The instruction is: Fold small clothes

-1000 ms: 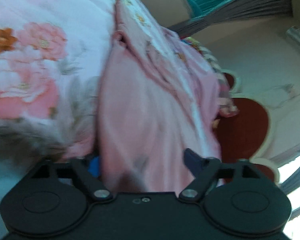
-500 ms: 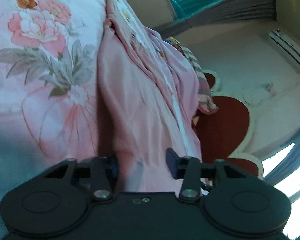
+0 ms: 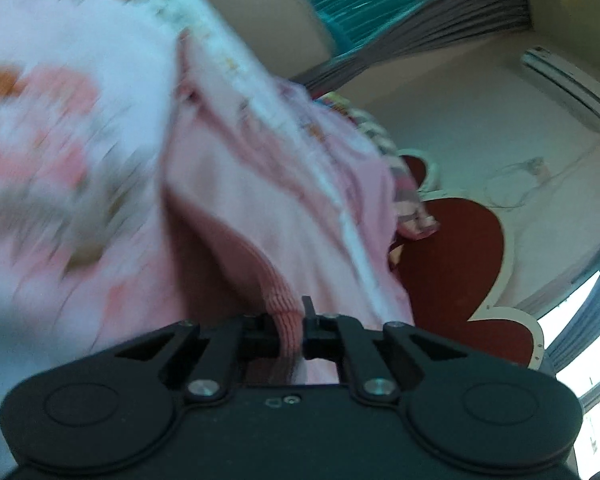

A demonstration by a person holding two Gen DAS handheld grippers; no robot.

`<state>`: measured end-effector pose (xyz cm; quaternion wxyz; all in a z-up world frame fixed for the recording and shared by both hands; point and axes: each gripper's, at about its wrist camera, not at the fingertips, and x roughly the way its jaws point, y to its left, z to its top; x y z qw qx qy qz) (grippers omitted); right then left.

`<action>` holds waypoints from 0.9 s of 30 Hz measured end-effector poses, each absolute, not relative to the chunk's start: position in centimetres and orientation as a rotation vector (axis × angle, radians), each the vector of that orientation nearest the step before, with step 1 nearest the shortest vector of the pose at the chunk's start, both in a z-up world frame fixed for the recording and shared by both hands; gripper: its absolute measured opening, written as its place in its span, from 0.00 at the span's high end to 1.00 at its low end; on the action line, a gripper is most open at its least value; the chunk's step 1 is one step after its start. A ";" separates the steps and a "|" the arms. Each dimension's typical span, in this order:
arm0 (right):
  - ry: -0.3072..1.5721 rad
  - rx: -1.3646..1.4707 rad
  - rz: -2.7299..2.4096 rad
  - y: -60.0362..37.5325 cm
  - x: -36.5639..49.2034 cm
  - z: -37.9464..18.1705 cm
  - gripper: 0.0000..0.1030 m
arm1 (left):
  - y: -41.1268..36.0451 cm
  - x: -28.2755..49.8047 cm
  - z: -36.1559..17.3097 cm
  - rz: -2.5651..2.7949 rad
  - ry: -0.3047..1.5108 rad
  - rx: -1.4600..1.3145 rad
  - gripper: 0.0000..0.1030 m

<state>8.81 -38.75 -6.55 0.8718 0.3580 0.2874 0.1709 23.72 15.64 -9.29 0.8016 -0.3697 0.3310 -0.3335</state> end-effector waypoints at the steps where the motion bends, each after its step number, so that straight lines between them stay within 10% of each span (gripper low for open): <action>1: 0.579 0.744 0.365 -38.8 9.1 -5.7 0.91 | 15.5 24.2 -8.5 -0.725 0.691 -0.792 0.97; 13: 0.464 0.877 0.409 -42.0 25.4 -1.1 0.91 | 14.5 38.3 -3.7 -0.704 0.529 -0.861 0.97; 23: 0.606 1.105 0.304 -45.7 44.3 -9.9 0.91 | 12.3 53.6 -8.3 -0.551 0.601 -0.861 0.97; 27: 0.685 1.145 0.255 -46.9 46.4 -12.8 0.85 | 12.9 55.9 -10.8 -0.412 0.691 -0.915 0.82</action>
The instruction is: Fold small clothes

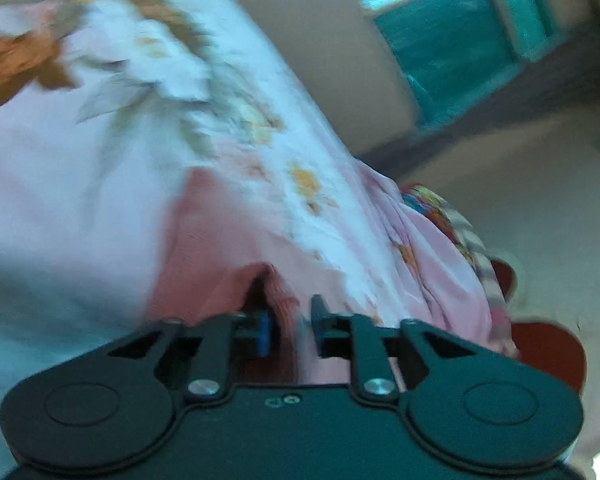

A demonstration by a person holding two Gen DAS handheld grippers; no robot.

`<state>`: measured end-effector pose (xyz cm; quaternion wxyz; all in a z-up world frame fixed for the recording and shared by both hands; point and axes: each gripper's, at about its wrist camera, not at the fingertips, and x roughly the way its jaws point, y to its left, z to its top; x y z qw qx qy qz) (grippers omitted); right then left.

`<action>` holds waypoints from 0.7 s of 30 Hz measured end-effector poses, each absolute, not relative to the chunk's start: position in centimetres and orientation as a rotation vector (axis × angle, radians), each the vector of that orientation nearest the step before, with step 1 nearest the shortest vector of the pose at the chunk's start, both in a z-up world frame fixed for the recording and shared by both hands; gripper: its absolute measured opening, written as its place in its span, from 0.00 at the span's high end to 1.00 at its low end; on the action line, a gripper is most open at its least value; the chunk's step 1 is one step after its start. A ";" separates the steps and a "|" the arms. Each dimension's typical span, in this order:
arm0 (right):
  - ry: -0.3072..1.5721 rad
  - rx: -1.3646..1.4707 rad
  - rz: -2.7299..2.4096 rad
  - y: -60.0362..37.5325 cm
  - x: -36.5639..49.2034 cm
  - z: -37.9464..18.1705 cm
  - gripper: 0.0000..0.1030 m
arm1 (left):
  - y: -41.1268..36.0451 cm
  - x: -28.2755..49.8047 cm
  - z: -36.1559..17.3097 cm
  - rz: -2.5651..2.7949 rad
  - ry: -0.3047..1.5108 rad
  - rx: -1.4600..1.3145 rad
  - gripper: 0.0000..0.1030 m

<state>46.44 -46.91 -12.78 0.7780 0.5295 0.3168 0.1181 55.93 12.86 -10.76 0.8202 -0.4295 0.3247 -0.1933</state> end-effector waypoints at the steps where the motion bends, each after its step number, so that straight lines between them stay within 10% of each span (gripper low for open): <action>1: 0.654 1.108 0.275 -47.2 45.7 -12.1 0.82 | 13.3 55.4 -10.2 -0.429 0.664 -0.917 0.69; 4: 0.579 0.886 0.263 -47.8 42.4 -9.2 0.55 | 14.7 52.4 -7.6 -0.408 0.557 -0.786 0.27; 5: 0.558 0.798 0.240 -47.9 41.5 -8.4 0.40 | 14.9 51.7 -6.6 -0.393 0.537 -0.695 0.29; 21: 0.579 0.293 0.316 -42.5 45.7 -6.9 0.40 | 8.3 53.3 -3.0 -0.601 0.572 0.143 0.31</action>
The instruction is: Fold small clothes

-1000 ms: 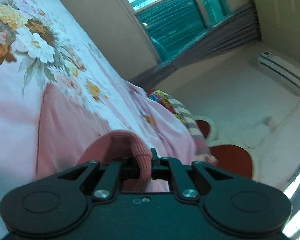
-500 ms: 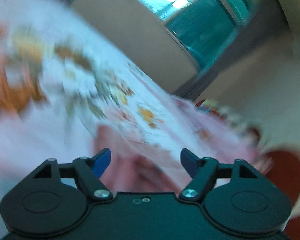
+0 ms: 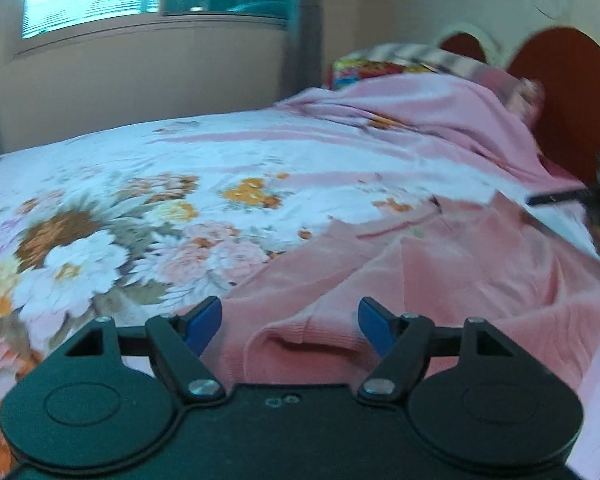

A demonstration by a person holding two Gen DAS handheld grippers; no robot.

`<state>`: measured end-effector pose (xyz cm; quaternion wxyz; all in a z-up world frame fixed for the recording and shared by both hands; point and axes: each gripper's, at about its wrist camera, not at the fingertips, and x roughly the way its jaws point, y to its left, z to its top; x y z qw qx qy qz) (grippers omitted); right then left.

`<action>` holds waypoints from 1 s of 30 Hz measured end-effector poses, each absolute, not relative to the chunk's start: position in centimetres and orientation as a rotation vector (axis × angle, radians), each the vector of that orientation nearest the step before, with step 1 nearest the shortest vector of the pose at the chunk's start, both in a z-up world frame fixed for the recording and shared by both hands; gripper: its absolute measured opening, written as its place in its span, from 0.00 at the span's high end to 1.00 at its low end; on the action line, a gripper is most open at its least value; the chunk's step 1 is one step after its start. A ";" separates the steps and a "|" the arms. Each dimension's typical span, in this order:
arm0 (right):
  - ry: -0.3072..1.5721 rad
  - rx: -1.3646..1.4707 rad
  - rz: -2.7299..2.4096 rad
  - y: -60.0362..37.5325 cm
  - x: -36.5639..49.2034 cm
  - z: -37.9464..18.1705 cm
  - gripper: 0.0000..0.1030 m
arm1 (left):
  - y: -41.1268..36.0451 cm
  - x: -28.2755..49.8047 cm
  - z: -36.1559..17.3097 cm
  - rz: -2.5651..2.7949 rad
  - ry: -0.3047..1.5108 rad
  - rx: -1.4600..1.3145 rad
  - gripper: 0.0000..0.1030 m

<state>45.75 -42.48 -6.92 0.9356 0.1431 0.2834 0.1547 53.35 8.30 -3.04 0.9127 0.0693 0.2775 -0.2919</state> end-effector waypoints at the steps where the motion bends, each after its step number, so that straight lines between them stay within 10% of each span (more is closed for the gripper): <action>1: 0.581 0.296 0.315 -42.4 46.5 -7.1 0.40 | 8.1 53.5 -3.2 -0.631 0.575 0.158 0.31; 14: 0.609 0.317 0.320 -41.7 47.8 -8.3 0.40 | 4.0 53.4 -5.8 -0.663 0.525 0.500 0.31; 15: 0.614 0.312 0.318 -41.6 47.9 -8.4 0.40 | 3.8 54.2 -6.0 -0.672 0.542 0.463 0.38; 16: 0.617 0.307 0.322 -41.4 48.0 -8.4 0.41 | 3.8 54.9 -6.1 -0.677 0.564 0.427 0.72; 19: 0.626 0.292 0.320 -41.2 48.5 -8.5 0.63 | 4.1 56.0 -6.4 -0.673 0.586 0.291 0.94; 22: 0.639 0.274 0.335 -41.0 49.0 -8.8 0.89 | 5.1 56.1 -6.0 -0.681 0.553 0.137 0.95; 30: 0.403 0.285 0.300 -41.9 46.9 -5.7 0.91 | 7.8 57.4 -2.5 -0.689 0.423 -0.154 0.95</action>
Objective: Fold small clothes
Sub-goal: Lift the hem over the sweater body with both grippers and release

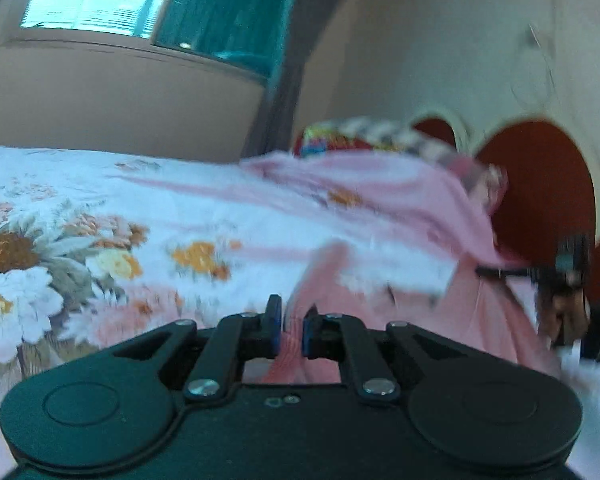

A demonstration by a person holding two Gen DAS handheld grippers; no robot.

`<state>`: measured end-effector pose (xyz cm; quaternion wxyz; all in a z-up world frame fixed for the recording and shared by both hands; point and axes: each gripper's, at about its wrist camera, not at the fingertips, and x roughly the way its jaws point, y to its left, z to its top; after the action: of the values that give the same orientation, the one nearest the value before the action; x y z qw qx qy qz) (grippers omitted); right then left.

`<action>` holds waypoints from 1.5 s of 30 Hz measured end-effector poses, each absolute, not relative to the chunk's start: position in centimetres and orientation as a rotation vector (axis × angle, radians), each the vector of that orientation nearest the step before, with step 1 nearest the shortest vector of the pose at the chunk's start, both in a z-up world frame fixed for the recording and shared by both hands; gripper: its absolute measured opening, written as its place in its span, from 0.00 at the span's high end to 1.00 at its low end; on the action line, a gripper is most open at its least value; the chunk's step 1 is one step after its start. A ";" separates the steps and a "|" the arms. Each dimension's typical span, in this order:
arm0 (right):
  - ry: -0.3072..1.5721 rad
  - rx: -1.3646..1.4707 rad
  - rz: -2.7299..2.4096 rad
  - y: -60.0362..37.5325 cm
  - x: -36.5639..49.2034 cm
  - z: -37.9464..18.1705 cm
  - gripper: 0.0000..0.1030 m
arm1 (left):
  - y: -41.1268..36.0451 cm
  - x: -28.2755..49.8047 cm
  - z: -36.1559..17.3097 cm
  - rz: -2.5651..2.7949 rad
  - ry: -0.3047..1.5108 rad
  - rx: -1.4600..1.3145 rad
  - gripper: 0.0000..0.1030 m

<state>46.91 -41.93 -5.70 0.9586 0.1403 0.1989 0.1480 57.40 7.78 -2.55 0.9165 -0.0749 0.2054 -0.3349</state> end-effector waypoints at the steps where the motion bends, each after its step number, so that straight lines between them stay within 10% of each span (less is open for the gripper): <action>1: 0.405 0.291 0.275 -42.0 47.3 -5.8 0.91 | 7.8 58.3 -2.7 -0.653 0.440 -0.176 0.95; 10: 0.536 0.347 0.133 -42.9 49.6 -9.8 0.90 | 7.8 61.7 -7.8 -0.529 0.628 -0.220 0.97; 13: 0.548 0.353 0.162 -43.2 49.7 -9.6 0.90 | 8.5 61.5 -7.5 -0.566 0.636 -0.271 0.47; 15: 0.545 0.354 0.174 -43.2 49.6 -9.4 0.90 | 8.2 61.4 -7.1 -0.586 0.636 -0.248 0.38; 22: 0.549 0.340 0.161 -42.5 49.9 -9.5 0.90 | 5.8 62.6 -7.6 -0.612 0.684 -0.093 0.62; 24: 0.555 0.335 0.154 -42.5 50.0 -9.6 0.90 | 5.4 62.8 -7.6 -0.613 0.684 -0.069 0.94; 26: 0.559 0.324 0.153 -42.5 50.1 -9.5 0.90 | 5.1 61.9 -7.2 -0.628 0.617 -0.029 0.99; 37: 0.338 0.214 0.160 -41.1 47.4 -6.4 0.91 | 7.7 59.3 -2.7 -0.597 0.294 -0.154 1.00; 42: 0.511 0.215 0.096 -40.8 51.2 -8.9 0.90 | 5.7 62.6 -6.2 -0.480 0.510 -0.048 0.99; 45: 0.618 0.282 0.088 -41.4 52.6 -10.7 0.86 | 4.5 63.0 -7.8 -0.376 0.596 0.035 0.81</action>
<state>52.61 -41.43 -10.69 0.9419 0.1382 0.3032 0.0432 62.95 4.52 -7.80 0.9384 0.0172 0.2919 -0.1841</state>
